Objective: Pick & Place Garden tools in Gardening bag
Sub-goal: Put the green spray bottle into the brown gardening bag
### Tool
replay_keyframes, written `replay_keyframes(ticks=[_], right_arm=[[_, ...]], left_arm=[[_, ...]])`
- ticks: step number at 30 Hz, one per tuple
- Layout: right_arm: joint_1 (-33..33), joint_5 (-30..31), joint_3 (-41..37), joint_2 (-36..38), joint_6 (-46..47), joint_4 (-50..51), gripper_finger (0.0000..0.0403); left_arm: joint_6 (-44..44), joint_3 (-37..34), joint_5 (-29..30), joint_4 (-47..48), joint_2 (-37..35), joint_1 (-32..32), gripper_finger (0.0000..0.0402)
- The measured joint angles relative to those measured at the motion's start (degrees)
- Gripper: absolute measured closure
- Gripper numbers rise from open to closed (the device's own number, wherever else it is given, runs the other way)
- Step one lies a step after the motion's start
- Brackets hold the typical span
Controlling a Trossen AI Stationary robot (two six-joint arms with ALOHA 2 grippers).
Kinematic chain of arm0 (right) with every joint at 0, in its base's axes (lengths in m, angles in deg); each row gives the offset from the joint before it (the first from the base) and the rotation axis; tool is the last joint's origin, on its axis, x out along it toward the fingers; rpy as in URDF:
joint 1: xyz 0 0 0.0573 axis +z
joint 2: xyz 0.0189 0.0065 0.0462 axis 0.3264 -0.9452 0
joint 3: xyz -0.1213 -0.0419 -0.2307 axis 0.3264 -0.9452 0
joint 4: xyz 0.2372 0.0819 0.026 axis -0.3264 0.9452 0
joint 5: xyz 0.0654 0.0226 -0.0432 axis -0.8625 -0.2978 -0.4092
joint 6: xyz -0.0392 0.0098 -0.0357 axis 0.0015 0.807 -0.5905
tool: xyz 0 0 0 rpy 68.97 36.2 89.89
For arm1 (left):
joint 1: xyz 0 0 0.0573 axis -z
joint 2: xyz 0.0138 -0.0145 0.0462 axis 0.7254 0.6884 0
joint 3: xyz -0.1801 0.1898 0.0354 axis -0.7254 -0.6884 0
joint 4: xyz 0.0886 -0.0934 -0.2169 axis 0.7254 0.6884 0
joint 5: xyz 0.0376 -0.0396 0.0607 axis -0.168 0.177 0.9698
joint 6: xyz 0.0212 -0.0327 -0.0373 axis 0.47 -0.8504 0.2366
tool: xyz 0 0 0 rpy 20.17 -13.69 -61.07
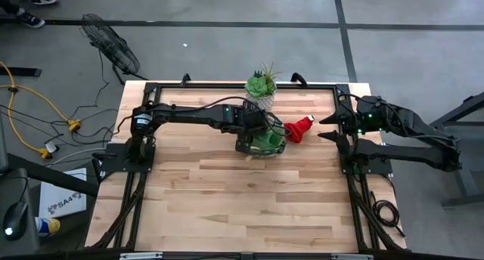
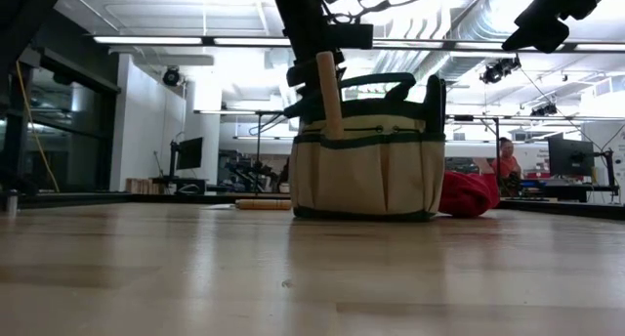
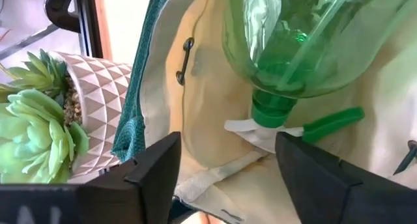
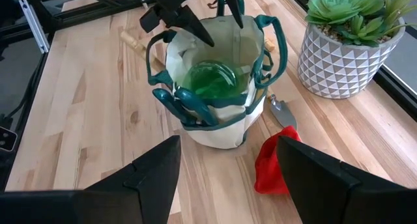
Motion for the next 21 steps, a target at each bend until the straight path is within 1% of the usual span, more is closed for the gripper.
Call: replay_keyframes(ticks=[3, 6, 8, 11, 13, 15, 18, 21], right_arm=[[0.0, 0.0, 0.0, 0.0, 0.0, 0.0, 0.0159], [0.0, 0.0, 0.0, 0.0, 0.0, 0.0, 0.0159], [0.0, 0.0, 0.0, 0.0, 0.0, 0.0, 0.0159], [0.0, 0.0, 0.0, 0.0, 0.0, 0.0, 0.0159], [0.0, 0.0, 0.0, 0.0, 0.0, 0.0, 0.0159], [0.0, 0.0, 0.0, 0.0, 0.0, 0.0, 0.0159], [0.0, 0.0, 0.0, 0.0, 0.0, 0.0, 0.0159], [0.0, 0.0, 0.0, 0.0, 0.0, 0.0, 0.0159]], left_arm=[[0.4, 0.0, 0.1, 0.0, 0.0, 0.0, 0.0145], [0.4, 1.6, -0.1, 1.7, 0.0, 0.0, 0.0144], [0.2, 3.4, -0.2, 1.5, -0.1, 0.0, 0.0148], [0.0, 5.6, -2.8, 1.2, -0.1, 0.0, 0.0167], [-0.7, 6.1, -5.8, 0.6, -0.1, 0.0, 0.0190], [-1.9, 6.2, -8.8, 0.7, -0.1, 0.0, 0.0223], [-3.3, 6.2, -12.1, 0.6, 0.3, 0.0, 0.0289], [-4.6, 6.1, -14.5, 0.3, 1.1, 0.2, 0.0368]])
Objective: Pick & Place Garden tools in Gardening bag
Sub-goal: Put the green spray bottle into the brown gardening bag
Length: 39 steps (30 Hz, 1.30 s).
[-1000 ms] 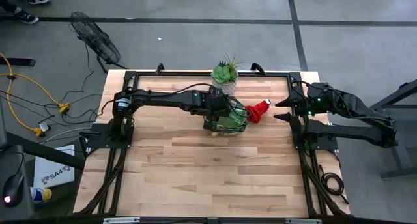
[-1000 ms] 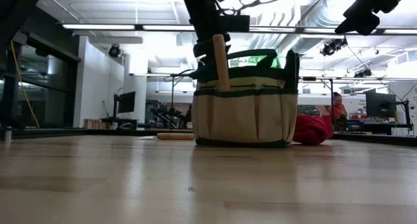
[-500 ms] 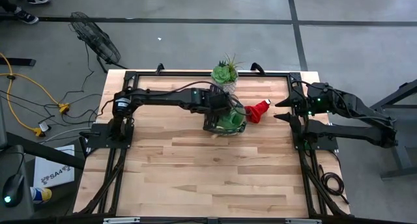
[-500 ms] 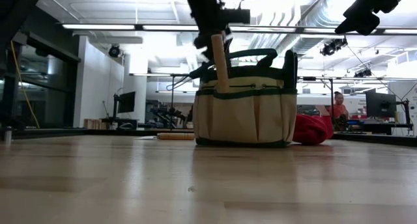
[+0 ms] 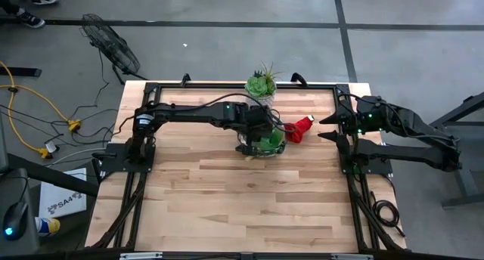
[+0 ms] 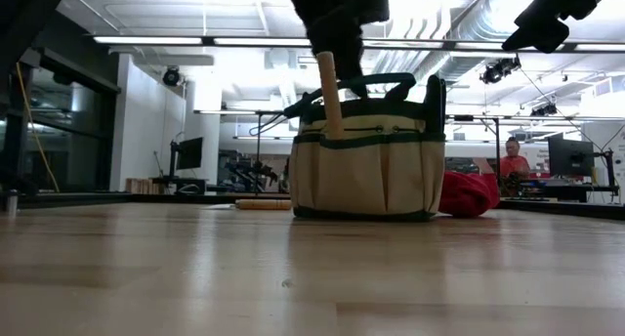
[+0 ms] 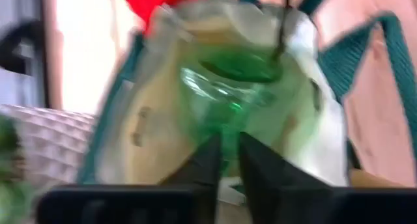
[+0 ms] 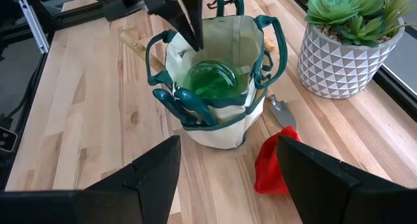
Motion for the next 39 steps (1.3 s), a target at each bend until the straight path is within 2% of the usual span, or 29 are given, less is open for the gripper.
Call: replay_keyframes(ticks=[2, 7, 22, 32, 39], right_arm=[[0.0, 0.0, 0.0, 0.0, 0.0, 0.0, 0.0159], [0.0, 0.0, 0.0, 0.0, 0.0, 0.0, 0.0159], [0.0, 0.0, 0.0, 0.0, 0.0, 0.0, 0.0159], [0.0, 0.0, 0.0, 0.0, 0.0, 0.0, 0.0159], [0.0, 0.0, 0.0, 0.0, 0.0, 0.0, 0.0159]], left_arm=[[-0.7, 0.0, -1.7, -1.4, 0.4, 0.1, 0.0390], [-1.9, 0.0, -2.0, -4.7, 1.8, 0.3, 0.0399], [-4.5, 0.2, -3.7, -8.8, 7.2, 0.3, 0.0401], [-4.7, 0.2, -5.2, -8.1, 10.2, 0.2, 0.0401], [-4.3, 1.8, -4.3, -6.6, 9.4, 0.2, 0.0401]])
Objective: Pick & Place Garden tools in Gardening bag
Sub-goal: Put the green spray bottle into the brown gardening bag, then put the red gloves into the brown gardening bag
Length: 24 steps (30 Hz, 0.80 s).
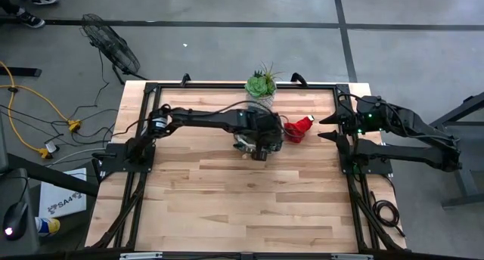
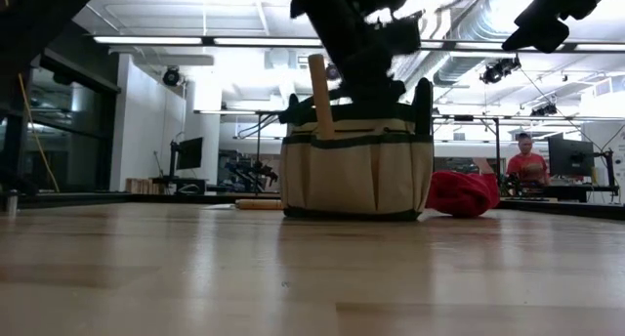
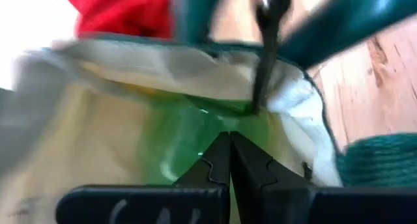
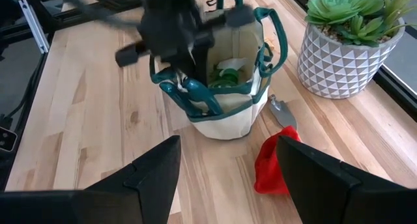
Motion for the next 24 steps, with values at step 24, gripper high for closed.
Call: replay_keyframes(ticks=[24], right_arm=[[0.0, 7.0, 0.0, 0.0, -7.5, -0.1, 0.0159]], left_arm=[[1.0, 15.4, -11.6, 24.4, -6.7, -9.0, 0.0401]])
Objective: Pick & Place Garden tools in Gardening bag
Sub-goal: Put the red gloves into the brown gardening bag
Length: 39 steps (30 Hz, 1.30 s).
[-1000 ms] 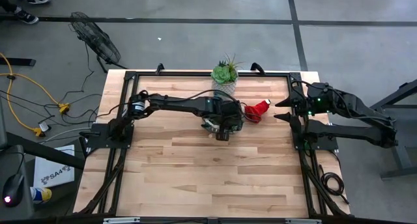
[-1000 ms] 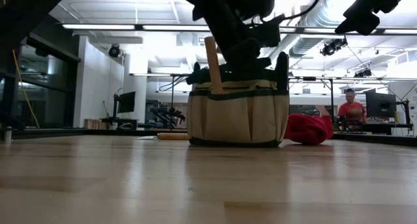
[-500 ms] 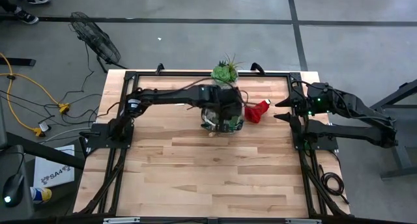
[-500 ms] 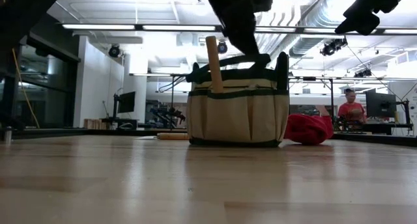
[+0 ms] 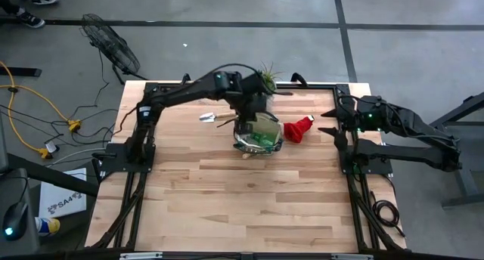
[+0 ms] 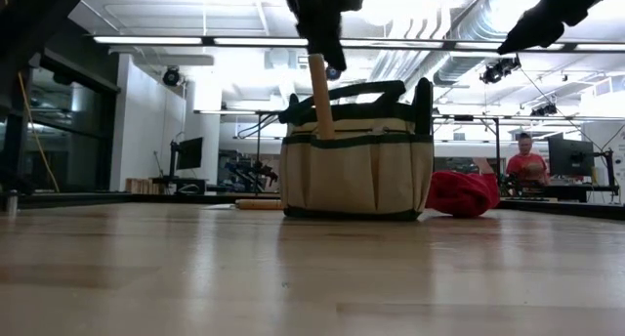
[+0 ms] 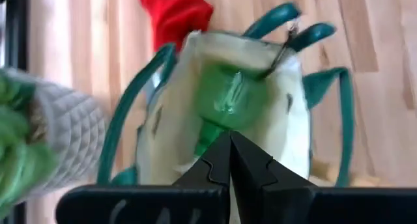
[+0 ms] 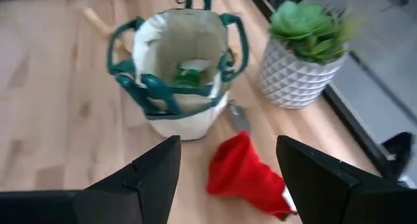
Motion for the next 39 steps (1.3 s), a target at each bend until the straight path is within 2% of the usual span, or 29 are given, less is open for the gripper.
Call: replay_keyframes(ticks=[5, 10, 13, 18, 25, 32, 39], right_arm=[[0.0, 3.0, 0.0, 0.0, -2.0, -0.1, 0.0159], [0.0, 3.2, 0.0, 0.0, -2.2, -0.3, 0.0159], [0.0, 1.6, 0.0, 0.0, 3.2, -0.6, 0.0159], [0.0, -1.1, 0.0, -0.5, 19.2, -2.4, 0.0159], [0.0, -1.0, 0.0, -1.4, 33.2, -2.8, 0.0159], [0.0, 4.8, 0.0, -4.5, 28.1, -2.7, 0.0159], [-0.2, 9.2, 0.0, -17.6, 21.2, -3.3, 0.0159]], left_arm=[[0.3, -0.3, -0.9, 2.7, -3.4, -1.7, 0.0401], [0.5, -2.8, -2.5, 3.2, -7.5, -3.0, 0.0401], [0.8, -6.2, -2.2, 2.0, -11.1, -4.2, 0.0401], [0.5, -17.5, -4.0, -2.5, -18.5, -6.8, 0.0401], [-4.6, -39.2, -5.8, -18.1, -33.1, -10.5, 0.0401], [-8.3, -50.1, -3.8, -24.7, -43.6, -10.9, 0.0401], [-10.1, -60.1, -3.1, -31.9, -52.4, -11.0, 0.0401]])
